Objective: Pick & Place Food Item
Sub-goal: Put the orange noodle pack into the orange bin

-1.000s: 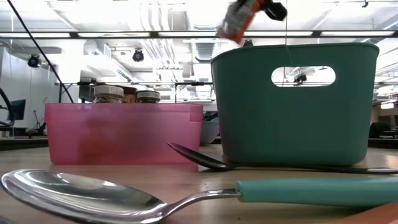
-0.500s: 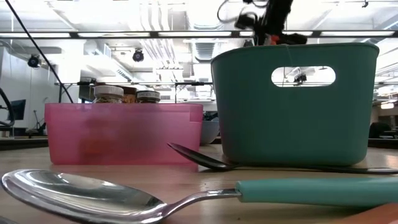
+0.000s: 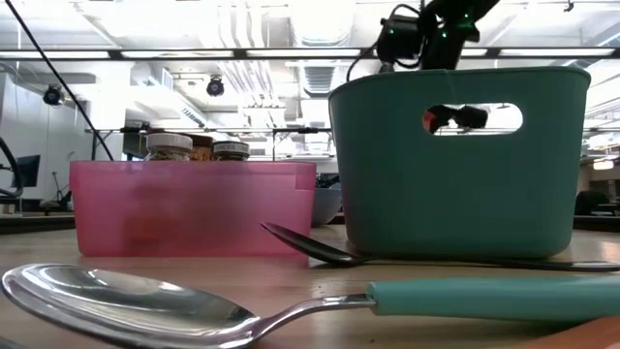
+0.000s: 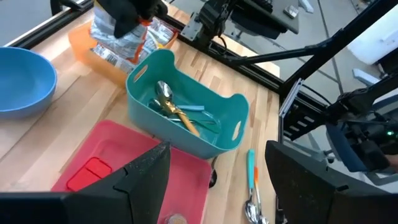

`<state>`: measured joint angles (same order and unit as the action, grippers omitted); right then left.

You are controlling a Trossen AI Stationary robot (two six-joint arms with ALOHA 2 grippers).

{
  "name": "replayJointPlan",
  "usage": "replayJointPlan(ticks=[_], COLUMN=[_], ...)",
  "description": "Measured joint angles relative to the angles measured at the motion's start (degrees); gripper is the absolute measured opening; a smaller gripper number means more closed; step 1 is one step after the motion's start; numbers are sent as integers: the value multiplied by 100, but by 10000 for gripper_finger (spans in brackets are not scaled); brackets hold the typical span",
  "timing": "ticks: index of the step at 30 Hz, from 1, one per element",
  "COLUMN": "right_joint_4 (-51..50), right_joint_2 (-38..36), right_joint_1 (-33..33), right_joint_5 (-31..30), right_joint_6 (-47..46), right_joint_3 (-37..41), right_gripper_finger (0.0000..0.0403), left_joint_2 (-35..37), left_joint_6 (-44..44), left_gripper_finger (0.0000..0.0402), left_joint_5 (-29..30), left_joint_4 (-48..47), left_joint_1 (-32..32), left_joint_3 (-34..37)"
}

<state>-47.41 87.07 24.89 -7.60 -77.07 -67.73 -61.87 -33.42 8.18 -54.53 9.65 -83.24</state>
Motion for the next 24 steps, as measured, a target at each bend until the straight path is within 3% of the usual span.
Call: replayJointPlan(ticks=[10, 24], right_joint_4=[469, 601], right_joint_2=[231, 696], right_joint_1=[-45, -50], right_joint_5=[196, 337], right_joint_6=[-453, -265], right_joint_3=[348, 359], right_gripper_finger=[70, 70], left_joint_2=[9, 9], left_joint_6=[27, 1], left_gripper_finger=[262, 262], left_joint_5=[154, 171], left_joint_4=[7, -78], left_joint_1=[0, 0], left_joint_3=[0, 0])
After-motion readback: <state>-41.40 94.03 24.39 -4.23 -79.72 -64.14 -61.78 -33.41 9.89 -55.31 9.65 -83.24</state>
